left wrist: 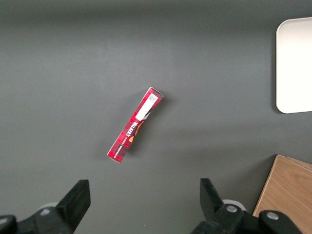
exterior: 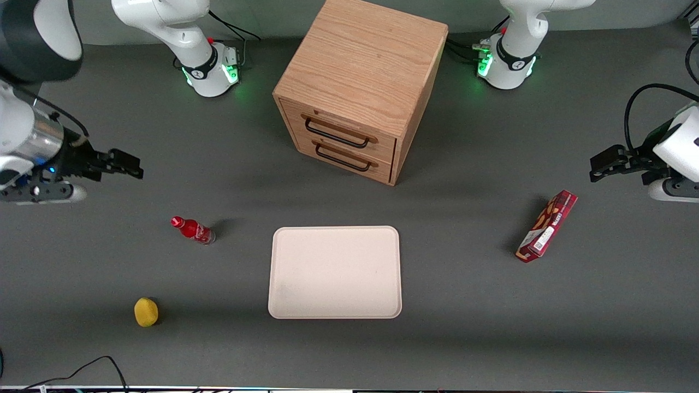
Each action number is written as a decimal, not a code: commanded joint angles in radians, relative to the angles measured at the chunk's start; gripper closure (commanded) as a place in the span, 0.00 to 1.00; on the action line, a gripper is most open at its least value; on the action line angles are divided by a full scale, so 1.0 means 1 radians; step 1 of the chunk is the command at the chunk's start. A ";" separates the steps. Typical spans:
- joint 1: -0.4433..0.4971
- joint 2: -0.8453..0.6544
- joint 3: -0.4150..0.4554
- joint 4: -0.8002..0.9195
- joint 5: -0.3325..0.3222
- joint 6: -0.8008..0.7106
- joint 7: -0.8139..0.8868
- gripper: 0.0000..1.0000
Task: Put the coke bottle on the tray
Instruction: 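Move the open right gripper down toward the red Coca-Cola bottle, then close the right gripper around the bottle's body, then lift the bottle with the right gripper, then carry the bottle over the cream tray and lower it upright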
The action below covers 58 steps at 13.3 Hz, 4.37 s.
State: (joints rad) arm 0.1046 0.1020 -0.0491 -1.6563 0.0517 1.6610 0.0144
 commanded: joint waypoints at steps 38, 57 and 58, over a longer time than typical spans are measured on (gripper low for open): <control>0.012 0.169 0.006 0.407 -0.036 -0.267 -0.113 1.00; 0.306 0.775 -0.002 0.727 0.025 0.376 0.070 1.00; 0.306 0.786 -0.002 0.727 0.025 0.394 0.070 1.00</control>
State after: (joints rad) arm 0.4014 0.8562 -0.0352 -0.9878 0.0558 2.0391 0.0641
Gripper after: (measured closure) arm 0.692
